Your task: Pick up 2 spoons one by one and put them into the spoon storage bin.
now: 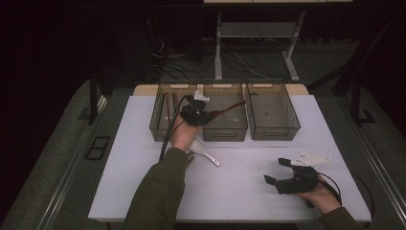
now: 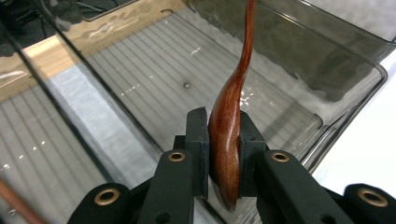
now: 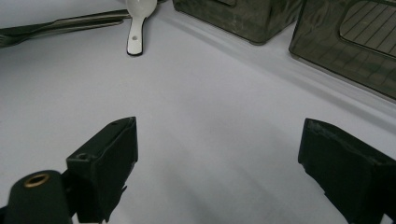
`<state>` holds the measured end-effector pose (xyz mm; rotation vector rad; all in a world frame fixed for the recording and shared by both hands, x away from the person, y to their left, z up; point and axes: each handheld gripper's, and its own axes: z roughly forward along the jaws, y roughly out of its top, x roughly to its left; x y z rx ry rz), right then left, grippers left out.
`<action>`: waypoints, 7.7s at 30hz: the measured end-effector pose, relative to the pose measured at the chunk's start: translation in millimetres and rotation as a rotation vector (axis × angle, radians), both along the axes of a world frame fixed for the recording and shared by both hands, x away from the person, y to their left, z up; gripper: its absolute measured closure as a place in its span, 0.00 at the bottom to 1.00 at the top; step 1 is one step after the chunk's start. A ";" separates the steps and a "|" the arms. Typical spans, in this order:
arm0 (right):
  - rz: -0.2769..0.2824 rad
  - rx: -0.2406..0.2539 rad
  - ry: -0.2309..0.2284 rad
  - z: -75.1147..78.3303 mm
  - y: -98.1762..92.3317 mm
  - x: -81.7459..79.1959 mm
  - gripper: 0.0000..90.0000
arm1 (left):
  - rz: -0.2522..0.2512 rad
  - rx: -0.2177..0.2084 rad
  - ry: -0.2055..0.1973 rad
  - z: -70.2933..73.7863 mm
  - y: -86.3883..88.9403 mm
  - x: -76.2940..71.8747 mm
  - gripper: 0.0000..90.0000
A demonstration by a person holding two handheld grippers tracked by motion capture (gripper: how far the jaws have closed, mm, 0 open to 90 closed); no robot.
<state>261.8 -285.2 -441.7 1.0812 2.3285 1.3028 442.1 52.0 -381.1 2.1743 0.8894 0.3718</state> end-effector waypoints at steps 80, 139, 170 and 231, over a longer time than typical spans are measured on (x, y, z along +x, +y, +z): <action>-0.003 -0.018 0.006 -1.8 2.9 0.8 0.14 | -0.301 0.007 0.108 -60.0 -1.3 -85.7 0.99; 0.002 -0.022 0.005 -2.7 3.8 1.5 0.14 | -0.045 -0.026 0.115 -55.6 65.3 -62.1 0.56; 0.005 -0.027 0.006 -2.9 4.4 1.4 0.14 | -0.080 -0.034 0.112 -61.2 57.0 -57.1 0.84; 0.003 -0.024 0.010 -3.2 2.9 2.2 0.14 | -0.255 -0.139 -0.125 12.4 19.7 -43.7 0.92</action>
